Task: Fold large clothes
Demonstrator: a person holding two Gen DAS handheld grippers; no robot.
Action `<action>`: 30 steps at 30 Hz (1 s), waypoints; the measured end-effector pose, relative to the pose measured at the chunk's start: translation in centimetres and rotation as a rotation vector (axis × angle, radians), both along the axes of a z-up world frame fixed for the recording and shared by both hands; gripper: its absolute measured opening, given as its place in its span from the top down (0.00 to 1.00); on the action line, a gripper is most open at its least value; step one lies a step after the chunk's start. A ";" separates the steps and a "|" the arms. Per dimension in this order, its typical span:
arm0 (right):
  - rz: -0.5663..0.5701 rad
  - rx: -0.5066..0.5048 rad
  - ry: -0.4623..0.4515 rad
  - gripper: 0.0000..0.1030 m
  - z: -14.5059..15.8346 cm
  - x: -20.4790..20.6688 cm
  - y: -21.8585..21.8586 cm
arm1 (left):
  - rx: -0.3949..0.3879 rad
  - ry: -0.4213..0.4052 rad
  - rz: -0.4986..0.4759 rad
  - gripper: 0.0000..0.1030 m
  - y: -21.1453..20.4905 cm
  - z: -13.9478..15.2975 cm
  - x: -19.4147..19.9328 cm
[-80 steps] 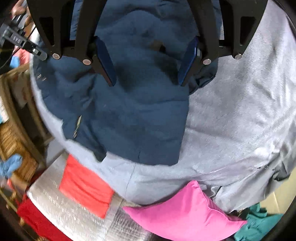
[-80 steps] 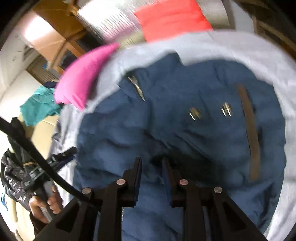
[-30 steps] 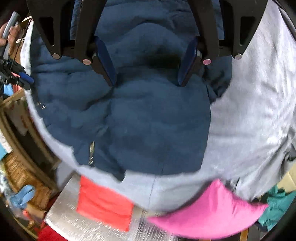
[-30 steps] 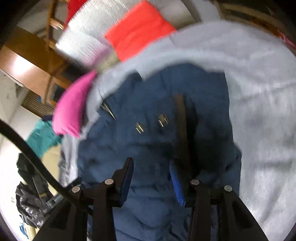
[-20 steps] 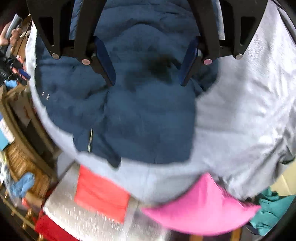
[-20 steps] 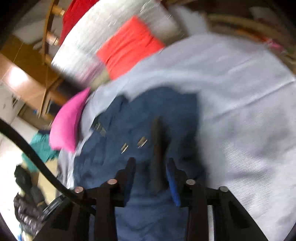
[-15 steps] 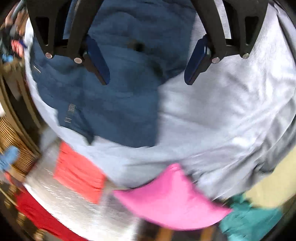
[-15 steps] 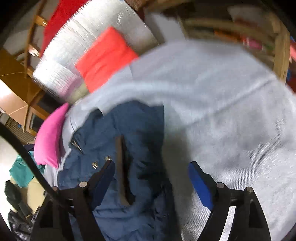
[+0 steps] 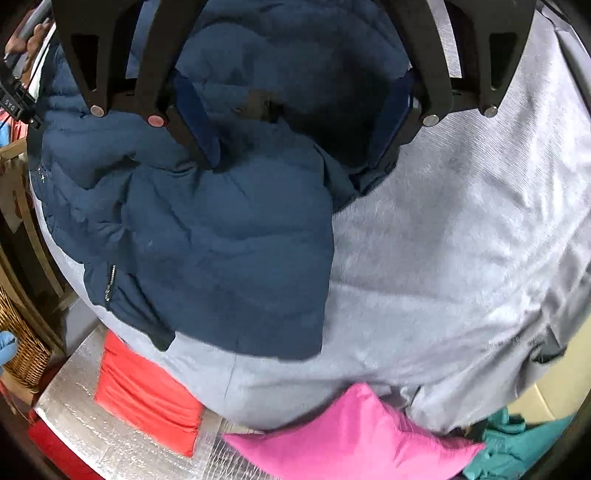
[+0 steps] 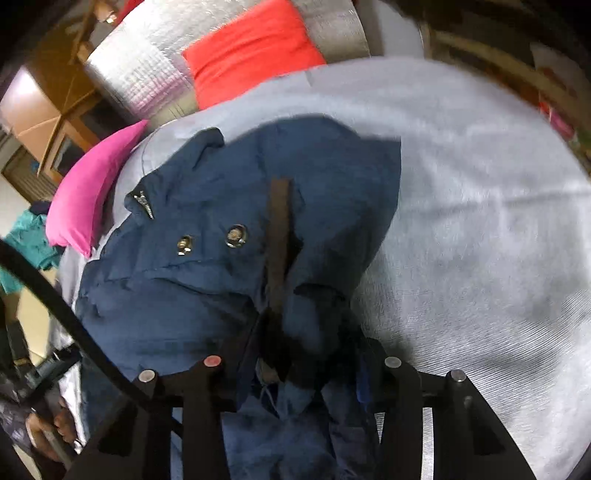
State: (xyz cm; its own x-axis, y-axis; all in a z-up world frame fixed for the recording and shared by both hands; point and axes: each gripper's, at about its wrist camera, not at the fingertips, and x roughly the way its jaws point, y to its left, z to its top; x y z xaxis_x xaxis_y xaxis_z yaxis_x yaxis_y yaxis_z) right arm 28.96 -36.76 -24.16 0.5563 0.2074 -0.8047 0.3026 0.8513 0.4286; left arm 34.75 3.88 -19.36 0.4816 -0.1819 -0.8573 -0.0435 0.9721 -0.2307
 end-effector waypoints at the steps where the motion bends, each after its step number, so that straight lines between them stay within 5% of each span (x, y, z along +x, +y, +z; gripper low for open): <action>1: -0.003 0.003 -0.004 0.55 0.3 0.0 0.0 | -0.012 -0.001 0.007 0.20 0.4 0.2 -0.1; 9: -0.133 0.033 -0.147 0.51 5.5 -4.3 -1.6 | -0.054 -0.127 -0.022 0.20 0.6 3.9 -3.3; 14: -0.072 0.149 -0.275 0.51 7.4 -5.7 0.5 | -0.104 -0.265 -0.111 0.20 -2.0 5.9 -4.7; 17: 0.005 0.174 -0.250 0.59 6.3 -4.0 2.8 | -0.098 -0.254 -0.167 0.20 -4.9 5.3 -3.5; 24: 0.109 0.149 -0.165 0.59 3.2 0.3 7.2 | -0.034 -0.164 -0.199 0.20 -8.4 2.2 -1.3; 27: 0.164 0.145 -0.045 0.59 0.3 2.0 8.5 | 0.025 -0.099 -0.229 0.20 -9.3 0.1 -0.7; 30: 0.182 0.136 -0.030 0.60 0.4 2.1 8.6 | 0.100 -0.098 -0.269 0.20 -10.3 -0.1 -1.0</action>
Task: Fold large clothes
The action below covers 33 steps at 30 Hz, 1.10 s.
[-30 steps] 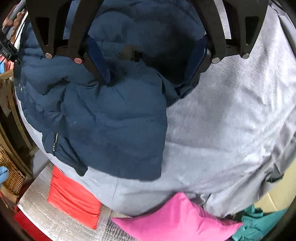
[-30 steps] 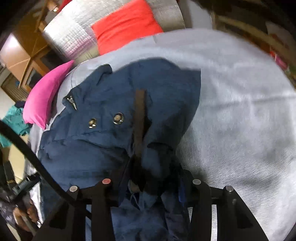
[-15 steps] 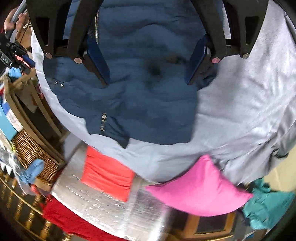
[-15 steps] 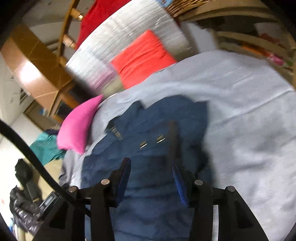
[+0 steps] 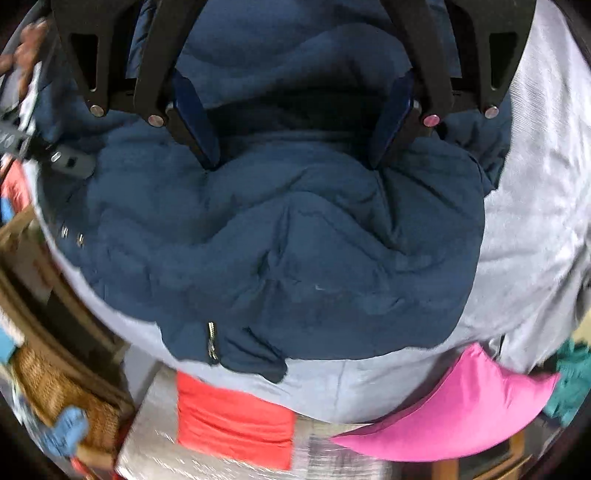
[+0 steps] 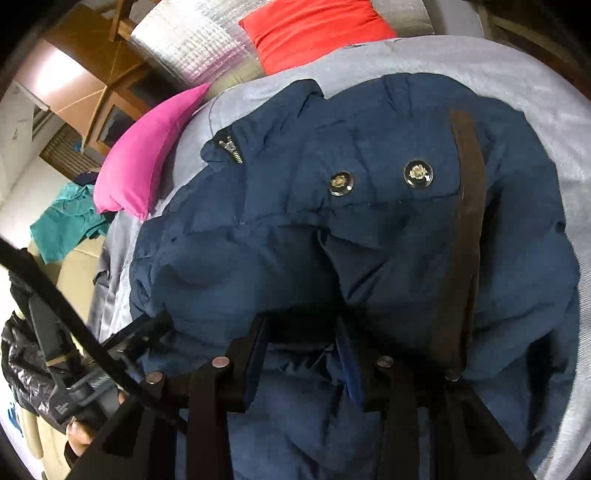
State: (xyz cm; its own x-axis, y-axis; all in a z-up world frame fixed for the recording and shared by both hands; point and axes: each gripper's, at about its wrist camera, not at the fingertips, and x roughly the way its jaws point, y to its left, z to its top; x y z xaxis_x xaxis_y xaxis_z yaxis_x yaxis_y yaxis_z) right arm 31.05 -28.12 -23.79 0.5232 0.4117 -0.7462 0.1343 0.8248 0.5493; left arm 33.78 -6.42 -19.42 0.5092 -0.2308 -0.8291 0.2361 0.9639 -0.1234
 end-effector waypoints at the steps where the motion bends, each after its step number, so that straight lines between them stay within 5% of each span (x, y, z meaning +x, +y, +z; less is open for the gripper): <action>1: 0.003 0.010 -0.004 0.60 0.3 -0.2 -0.1 | -0.002 0.001 -0.003 0.20 -0.1 0.1 0.0; 8: 0.027 0.025 -0.129 0.59 2.9 -1.6 0.7 | -0.137 -0.052 -0.020 0.20 0.7 2.7 -1.0; 10: 0.038 0.003 -0.089 0.59 2.0 -0.8 1.5 | -0.114 -0.069 -0.026 0.20 0.3 2.6 -1.0; 13: 0.039 0.012 0.044 0.60 -0.6 0.3 1.8 | -0.065 0.016 -0.022 0.20 -0.2 0.0 0.3; 17: 0.050 0.012 0.025 0.61 0.5 0.3 1.8 | -0.029 0.016 -0.046 0.20 -0.7 0.1 0.2; 23: -0.001 0.014 -0.040 0.61 2.5 -1.7 -1.0 | -0.087 0.001 -0.021 0.20 1.2 1.8 -1.1; 33: -0.079 0.016 -0.062 0.62 3.5 -5.8 -6.2 | 0.074 -0.107 -0.007 0.20 4.3 3.6 -5.5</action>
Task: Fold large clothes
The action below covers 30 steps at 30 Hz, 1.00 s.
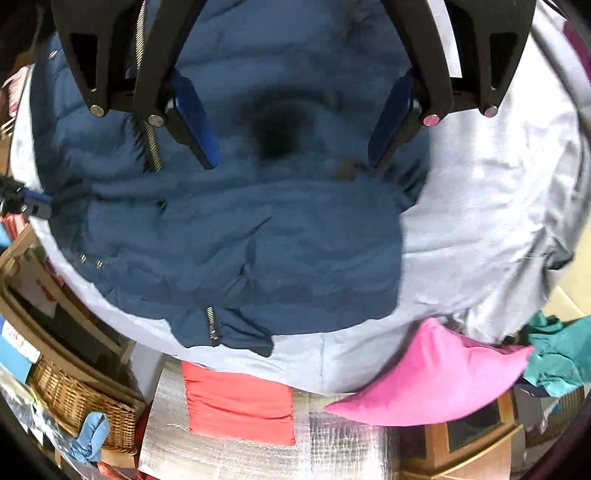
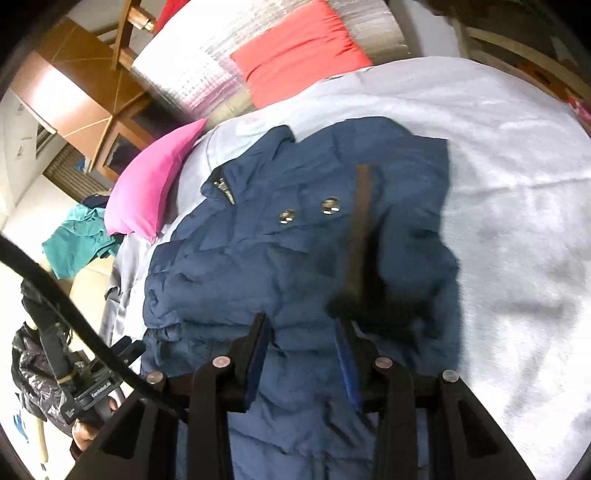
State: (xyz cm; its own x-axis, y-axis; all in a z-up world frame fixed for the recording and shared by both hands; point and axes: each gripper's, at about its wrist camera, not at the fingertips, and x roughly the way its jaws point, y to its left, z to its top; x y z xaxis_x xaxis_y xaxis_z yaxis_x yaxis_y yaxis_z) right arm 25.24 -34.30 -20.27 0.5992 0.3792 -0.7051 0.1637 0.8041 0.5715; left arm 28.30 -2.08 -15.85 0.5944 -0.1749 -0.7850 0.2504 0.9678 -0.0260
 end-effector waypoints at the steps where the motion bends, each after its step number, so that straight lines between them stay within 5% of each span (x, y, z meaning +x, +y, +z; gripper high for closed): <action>1: -0.003 -0.001 -0.002 0.62 0.0 -0.6 -0.5 | 0.010 -0.005 0.000 0.20 0.3 0.0 -0.5; 14: -0.004 0.036 -0.096 0.58 1.1 -8.3 -1.8 | 0.121 -0.043 0.027 0.20 5.3 -0.9 -9.7; 30: -0.064 0.126 -0.084 0.57 -0.9 -15.7 -3.4 | 0.003 0.041 0.110 0.20 10.0 -2.9 -17.5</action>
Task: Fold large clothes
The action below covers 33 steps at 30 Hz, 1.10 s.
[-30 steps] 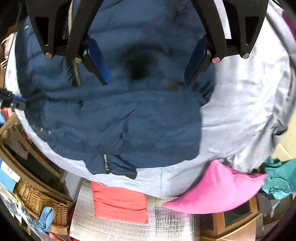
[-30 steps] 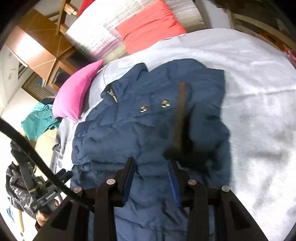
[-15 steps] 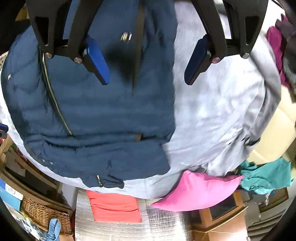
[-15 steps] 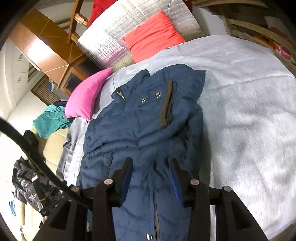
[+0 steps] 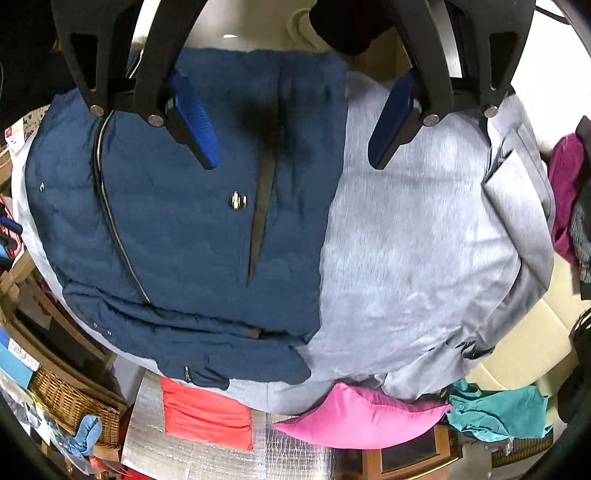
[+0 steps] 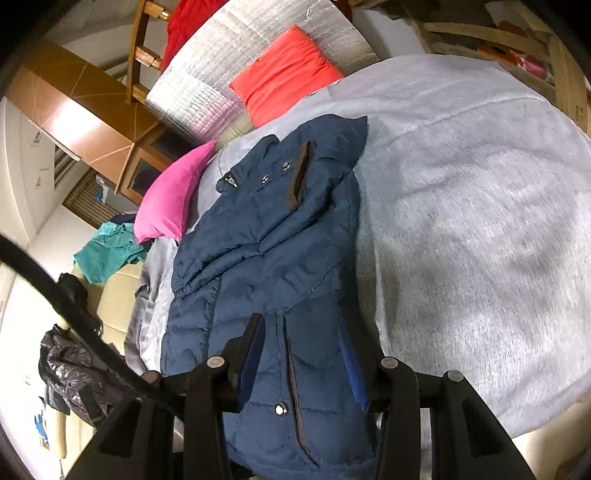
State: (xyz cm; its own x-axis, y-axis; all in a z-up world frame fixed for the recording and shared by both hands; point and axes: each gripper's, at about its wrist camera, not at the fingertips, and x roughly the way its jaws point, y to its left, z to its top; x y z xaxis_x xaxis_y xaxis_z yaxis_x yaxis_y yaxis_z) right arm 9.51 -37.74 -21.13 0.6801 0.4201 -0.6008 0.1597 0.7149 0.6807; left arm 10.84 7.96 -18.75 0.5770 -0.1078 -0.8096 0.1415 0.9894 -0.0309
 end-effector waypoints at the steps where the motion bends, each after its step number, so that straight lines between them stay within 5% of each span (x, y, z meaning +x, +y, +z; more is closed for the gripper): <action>1: 0.001 0.006 0.000 0.57 0.0 0.0 -0.1 | 0.004 0.003 0.000 0.20 0.0 -0.1 -0.3; 10: 0.018 0.011 0.012 0.55 -0.3 -0.5 0.9 | -0.006 0.014 0.028 0.20 0.8 -0.9 -0.4; 33: 0.048 -0.017 0.043 0.47 -1.1 0.7 2.2 | 0.130 -0.087 0.008 0.20 -1.1 -0.3 -0.7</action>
